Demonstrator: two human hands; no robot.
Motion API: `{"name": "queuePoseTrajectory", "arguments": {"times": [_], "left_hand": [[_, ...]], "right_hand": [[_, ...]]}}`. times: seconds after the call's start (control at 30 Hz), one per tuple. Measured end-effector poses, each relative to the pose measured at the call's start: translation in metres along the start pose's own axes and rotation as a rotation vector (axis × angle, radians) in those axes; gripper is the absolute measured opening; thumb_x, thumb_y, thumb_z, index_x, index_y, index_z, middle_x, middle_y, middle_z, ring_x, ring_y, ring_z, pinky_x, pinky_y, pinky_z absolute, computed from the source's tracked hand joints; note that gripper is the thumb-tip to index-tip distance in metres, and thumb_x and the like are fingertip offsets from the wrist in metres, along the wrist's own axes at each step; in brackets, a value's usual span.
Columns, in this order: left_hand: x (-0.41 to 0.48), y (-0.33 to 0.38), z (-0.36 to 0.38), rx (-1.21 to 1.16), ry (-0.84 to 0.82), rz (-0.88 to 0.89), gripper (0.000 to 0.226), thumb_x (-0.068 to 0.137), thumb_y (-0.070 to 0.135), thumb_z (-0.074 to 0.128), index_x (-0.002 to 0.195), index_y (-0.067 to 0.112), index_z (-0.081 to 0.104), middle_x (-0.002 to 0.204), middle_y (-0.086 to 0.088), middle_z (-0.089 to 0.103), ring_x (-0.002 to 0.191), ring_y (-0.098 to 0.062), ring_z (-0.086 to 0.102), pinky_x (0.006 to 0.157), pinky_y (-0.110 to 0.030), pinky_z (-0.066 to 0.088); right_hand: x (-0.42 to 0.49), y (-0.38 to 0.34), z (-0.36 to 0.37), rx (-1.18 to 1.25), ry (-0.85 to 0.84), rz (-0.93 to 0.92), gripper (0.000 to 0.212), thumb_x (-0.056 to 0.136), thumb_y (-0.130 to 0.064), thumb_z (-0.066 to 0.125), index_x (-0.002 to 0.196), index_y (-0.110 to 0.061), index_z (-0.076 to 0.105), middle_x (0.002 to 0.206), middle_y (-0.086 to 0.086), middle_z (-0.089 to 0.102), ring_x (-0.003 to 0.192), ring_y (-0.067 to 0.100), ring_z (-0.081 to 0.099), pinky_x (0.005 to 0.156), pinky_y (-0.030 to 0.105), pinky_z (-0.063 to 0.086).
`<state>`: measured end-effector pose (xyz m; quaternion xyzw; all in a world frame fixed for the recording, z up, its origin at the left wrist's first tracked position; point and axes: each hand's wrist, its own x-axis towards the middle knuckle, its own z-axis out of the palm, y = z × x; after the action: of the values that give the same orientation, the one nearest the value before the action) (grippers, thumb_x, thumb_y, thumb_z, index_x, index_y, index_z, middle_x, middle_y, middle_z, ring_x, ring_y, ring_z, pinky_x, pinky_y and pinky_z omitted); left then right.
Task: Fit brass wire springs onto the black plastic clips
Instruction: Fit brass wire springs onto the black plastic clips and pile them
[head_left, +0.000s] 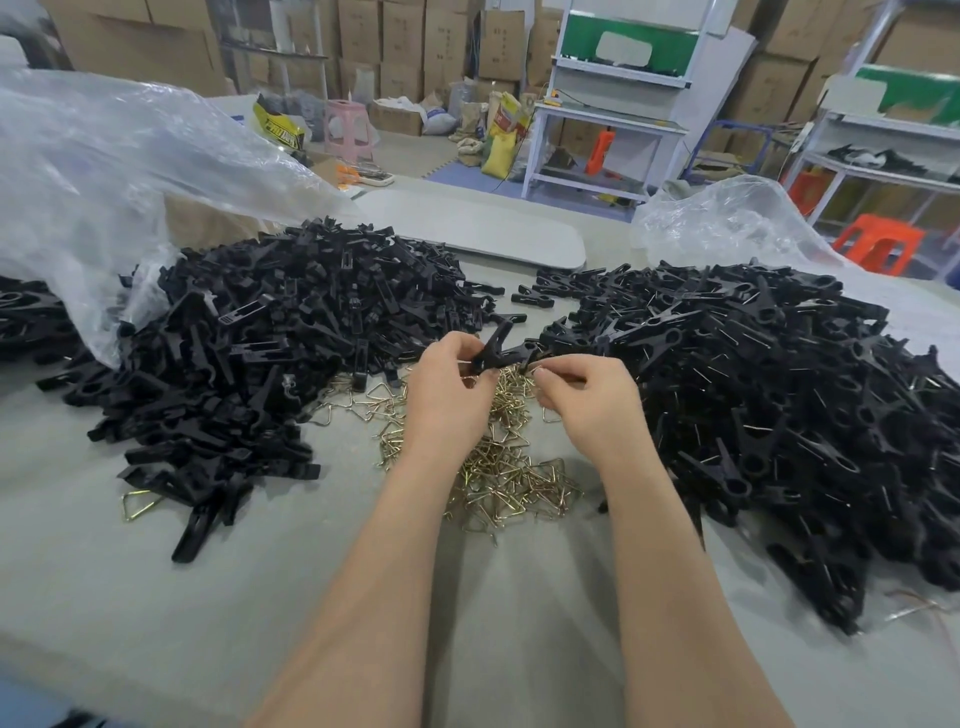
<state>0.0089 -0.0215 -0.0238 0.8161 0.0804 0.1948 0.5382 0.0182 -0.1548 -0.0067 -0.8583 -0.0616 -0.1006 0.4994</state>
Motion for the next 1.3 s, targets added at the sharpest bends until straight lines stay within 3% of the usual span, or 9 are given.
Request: {"name": "queuePoseTrajectory", "arguments": {"times": [0.13,0.33,0.57,0.7,0.87,0.97,1.1,1.17,1.3], "left_hand": [[0.0,-0.001,0.001,0.042,0.015,0.018,0.017,0.087,0.012,0.063,0.099,0.023,0.058,0.106,0.003,0.062,0.098,-0.01,0.057,0.088,-0.026,0.046],[-0.002,-0.002,0.003,0.162,-0.007,0.11,0.02,0.088,0.009,0.062,0.103,0.022,0.061,0.106,0.006,0.061,0.093,-0.008,0.052,0.081,-0.02,0.036],[-0.004,0.001,0.005,0.211,-0.08,0.23,0.024,0.087,0.006,0.062,0.106,0.021,0.061,0.107,0.008,0.059,0.098,-0.01,0.054,0.085,-0.02,0.036],[-0.004,0.0,0.003,0.267,0.003,0.203,0.025,0.088,0.005,0.06,0.109,0.017,0.06,0.11,0.004,0.057,0.096,-0.01,0.052,0.081,-0.02,0.037],[-0.005,0.002,-0.001,0.308,0.11,0.149,0.025,0.087,0.004,0.057,0.11,0.015,0.06,0.112,-0.001,0.053,0.101,-0.018,0.052,0.082,-0.03,0.044],[-0.006,0.003,-0.001,0.307,0.098,0.139,0.024,0.088,0.005,0.057,0.11,0.015,0.059,0.112,-0.001,0.053,0.102,-0.018,0.052,0.084,-0.031,0.044],[-0.006,0.002,0.0,0.304,0.076,0.126,0.023,0.088,0.006,0.057,0.109,0.016,0.06,0.11,0.0,0.054,0.096,-0.016,0.051,0.082,-0.029,0.042],[-0.005,0.0,0.001,0.3,0.076,0.121,0.022,0.088,0.008,0.059,0.108,0.016,0.06,0.107,0.002,0.054,0.089,-0.012,0.048,0.077,-0.024,0.036],[-0.004,-0.001,0.002,0.295,0.054,0.129,0.02,0.089,0.01,0.06,0.107,0.018,0.06,0.102,0.007,0.052,0.087,-0.008,0.048,0.074,-0.022,0.034]], "right_hand": [[-0.002,-0.001,0.005,-0.253,0.036,-0.119,0.018,0.092,-0.018,0.06,0.101,-0.013,0.073,0.081,-0.005,0.066,0.074,0.006,0.054,0.065,0.011,0.035],[0.002,-0.003,-0.004,0.234,0.171,0.057,0.009,0.088,-0.014,0.066,0.092,-0.007,0.07,0.065,-0.004,0.066,0.053,0.002,0.062,0.058,0.015,0.053],[0.002,0.0,-0.004,0.117,0.095,0.069,0.011,0.083,-0.023,0.071,0.072,-0.025,0.069,0.066,-0.006,0.066,0.069,0.011,0.062,0.074,0.031,0.052],[0.002,0.002,-0.007,-0.049,0.197,0.03,0.01,0.086,-0.025,0.068,0.076,-0.023,0.068,0.067,-0.014,0.063,0.066,0.0,0.058,0.062,0.013,0.042],[-0.003,0.002,0.007,-0.415,-0.211,0.076,0.008,0.092,-0.025,0.06,0.094,-0.022,0.067,0.081,-0.011,0.057,0.067,-0.001,0.05,0.058,0.016,0.04],[0.0,-0.002,0.006,-0.334,-0.007,-0.014,0.012,0.094,-0.023,0.056,0.098,-0.02,0.067,0.079,-0.01,0.057,0.068,0.004,0.051,0.066,0.023,0.041],[-0.001,0.002,0.007,-0.385,-0.163,0.039,0.017,0.095,-0.019,0.054,0.103,-0.019,0.069,0.085,-0.006,0.06,0.066,0.0,0.049,0.056,0.014,0.038],[-0.002,0.002,0.006,-0.344,-0.086,0.01,0.018,0.095,-0.018,0.054,0.104,-0.017,0.07,0.081,-0.009,0.059,0.066,-0.002,0.048,0.057,0.011,0.037],[0.001,0.0,0.0,0.022,0.143,0.044,0.013,0.093,-0.014,0.056,0.096,-0.014,0.069,0.08,-0.007,0.067,0.072,0.006,0.065,0.076,0.023,0.054]]}}
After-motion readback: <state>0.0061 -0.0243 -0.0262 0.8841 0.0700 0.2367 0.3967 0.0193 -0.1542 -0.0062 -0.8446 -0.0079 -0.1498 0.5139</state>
